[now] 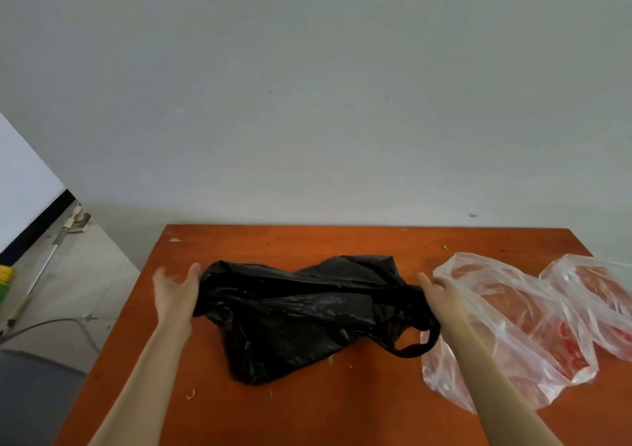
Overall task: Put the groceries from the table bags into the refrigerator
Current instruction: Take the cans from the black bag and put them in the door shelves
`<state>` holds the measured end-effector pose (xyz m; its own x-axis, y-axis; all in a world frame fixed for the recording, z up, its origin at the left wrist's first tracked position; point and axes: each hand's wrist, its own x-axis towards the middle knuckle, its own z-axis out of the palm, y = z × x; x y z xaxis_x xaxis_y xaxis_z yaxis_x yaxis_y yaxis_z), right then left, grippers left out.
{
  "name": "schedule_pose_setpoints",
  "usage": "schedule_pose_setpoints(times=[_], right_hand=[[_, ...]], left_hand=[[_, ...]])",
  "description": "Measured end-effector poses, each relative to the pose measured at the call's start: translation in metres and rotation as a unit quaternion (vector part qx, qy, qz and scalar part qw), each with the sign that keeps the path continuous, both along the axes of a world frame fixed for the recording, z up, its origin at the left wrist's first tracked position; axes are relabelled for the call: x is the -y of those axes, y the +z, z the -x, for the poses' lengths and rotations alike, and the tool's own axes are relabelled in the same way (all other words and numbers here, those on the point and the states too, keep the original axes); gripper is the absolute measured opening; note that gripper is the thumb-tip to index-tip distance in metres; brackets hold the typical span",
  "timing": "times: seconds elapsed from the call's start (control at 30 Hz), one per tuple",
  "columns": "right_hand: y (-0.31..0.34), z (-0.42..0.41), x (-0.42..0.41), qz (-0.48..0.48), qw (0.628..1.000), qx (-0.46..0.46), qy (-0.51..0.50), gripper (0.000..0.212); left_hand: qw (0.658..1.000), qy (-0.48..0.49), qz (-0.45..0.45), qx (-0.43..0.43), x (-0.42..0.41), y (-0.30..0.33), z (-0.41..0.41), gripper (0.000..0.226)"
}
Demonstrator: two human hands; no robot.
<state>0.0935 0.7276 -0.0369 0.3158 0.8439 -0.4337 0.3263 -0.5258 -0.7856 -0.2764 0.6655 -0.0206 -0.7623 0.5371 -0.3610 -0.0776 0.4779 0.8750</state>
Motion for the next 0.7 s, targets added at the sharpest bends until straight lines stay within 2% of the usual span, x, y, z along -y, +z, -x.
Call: schedule_pose_setpoints(times=[0.03,0.07,0.1,0.13,0.2,0.27,0.33,0.37,0.47,0.53,0.63,0.7], right_hand=[[0.002,0.007,0.002,-0.056,0.988,0.145,0.02,0.046],[0.005,0.017,0.004,-0.127,0.96,0.244,0.048,0.042],[0.01,0.028,0.007,-0.204,0.931,0.293,0.071,0.034],[0.011,0.04,0.008,-0.261,0.912,0.298,0.104,0.026],[0.01,0.061,0.012,-0.29,0.892,0.28,0.203,0.017],[0.002,0.077,0.017,-0.252,0.878,0.281,0.294,0.019],[-0.008,0.084,0.018,-0.204,0.858,0.32,0.346,0.03],[-0.013,0.084,0.019,-0.173,0.848,0.344,0.364,0.045],[-0.02,0.079,0.015,-0.09,0.818,0.383,0.42,0.093],[-0.023,0.074,0.01,-0.069,0.791,0.408,0.45,0.109],[-0.026,0.066,0.002,-0.081,0.746,0.437,0.495,0.113],[-0.029,0.062,-0.002,-0.094,0.728,0.44,0.517,0.112]], left_hand=[[0.987,-0.023,-0.016,-0.161,0.0,0.007,-0.01,0.051],[0.949,-0.06,-0.065,-0.304,0.002,0.016,-0.023,0.042],[0.897,-0.104,-0.117,-0.414,0.004,0.026,-0.036,0.032],[0.845,-0.159,-0.154,-0.487,0.004,0.032,-0.049,0.024],[0.758,-0.35,-0.155,-0.529,-0.002,0.037,-0.07,0.022],[0.662,-0.538,-0.045,-0.521,-0.01,0.029,-0.086,0.027],[0.577,-0.617,0.05,-0.532,-0.019,0.013,-0.088,0.032],[0.556,-0.626,0.071,-0.542,-0.023,0.007,-0.084,0.036],[0.521,-0.616,0.126,-0.577,-0.037,-0.003,-0.067,0.065],[0.519,-0.592,0.139,-0.601,-0.05,-0.003,-0.057,0.085],[0.555,-0.559,0.157,-0.596,-0.067,-0.008,-0.048,0.102],[0.594,-0.537,0.179,-0.571,-0.075,-0.015,-0.046,0.105]])
